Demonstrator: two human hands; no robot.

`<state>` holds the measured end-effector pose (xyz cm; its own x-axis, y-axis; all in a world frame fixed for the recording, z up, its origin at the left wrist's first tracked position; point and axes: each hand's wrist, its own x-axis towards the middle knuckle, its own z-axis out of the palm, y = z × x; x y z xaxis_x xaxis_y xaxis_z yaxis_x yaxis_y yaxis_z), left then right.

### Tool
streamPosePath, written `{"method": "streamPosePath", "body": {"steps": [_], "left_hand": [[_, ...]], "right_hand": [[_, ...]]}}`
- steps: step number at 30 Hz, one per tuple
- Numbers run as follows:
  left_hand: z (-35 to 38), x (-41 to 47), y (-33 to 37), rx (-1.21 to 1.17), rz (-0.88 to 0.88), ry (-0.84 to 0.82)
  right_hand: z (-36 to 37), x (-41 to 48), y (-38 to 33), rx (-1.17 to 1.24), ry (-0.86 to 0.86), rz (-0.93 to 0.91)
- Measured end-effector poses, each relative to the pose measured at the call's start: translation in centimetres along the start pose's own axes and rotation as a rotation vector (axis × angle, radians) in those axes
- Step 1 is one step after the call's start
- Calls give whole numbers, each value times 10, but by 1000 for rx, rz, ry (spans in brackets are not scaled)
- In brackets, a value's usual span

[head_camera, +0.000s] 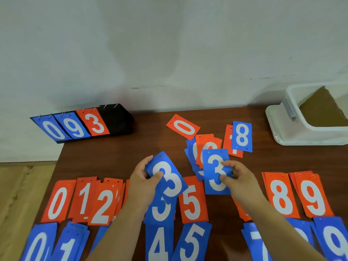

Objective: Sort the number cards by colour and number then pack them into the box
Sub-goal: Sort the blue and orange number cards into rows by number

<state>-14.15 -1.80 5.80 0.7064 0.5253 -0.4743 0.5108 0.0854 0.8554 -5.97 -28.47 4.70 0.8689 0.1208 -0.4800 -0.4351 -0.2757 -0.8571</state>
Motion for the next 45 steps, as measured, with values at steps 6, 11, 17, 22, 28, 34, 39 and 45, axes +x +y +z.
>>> {"method": "streamPosePath", "body": {"steps": [6,11,17,22,28,34,39,45], "left_hand": [[-43,-32,-17,-97,5,-50],[-87,-59,-27,-117,90,-87],[-141,-86,-30,-111,137,-122],[-178,-92,-39,-4,225,-40],[-203,-92,-54,15,219,-8],[-201,-92,-60,19,183,-42],[-192,-87,-63,43,161,-14],[-221,-72,-70,82,134,103]], "right_hand": [[78,-62,-8,-17,-155,-22],[125,-110,-11,40,-181,-25],[163,-156,-13,-56,-173,-126],[178,-177,-8,-200,-16,-179],[182,-193,1,-333,34,-252],[178,-196,8,-320,20,-200],[148,-189,28,-304,81,-100],[150,-170,54,-384,-10,-57]]}}
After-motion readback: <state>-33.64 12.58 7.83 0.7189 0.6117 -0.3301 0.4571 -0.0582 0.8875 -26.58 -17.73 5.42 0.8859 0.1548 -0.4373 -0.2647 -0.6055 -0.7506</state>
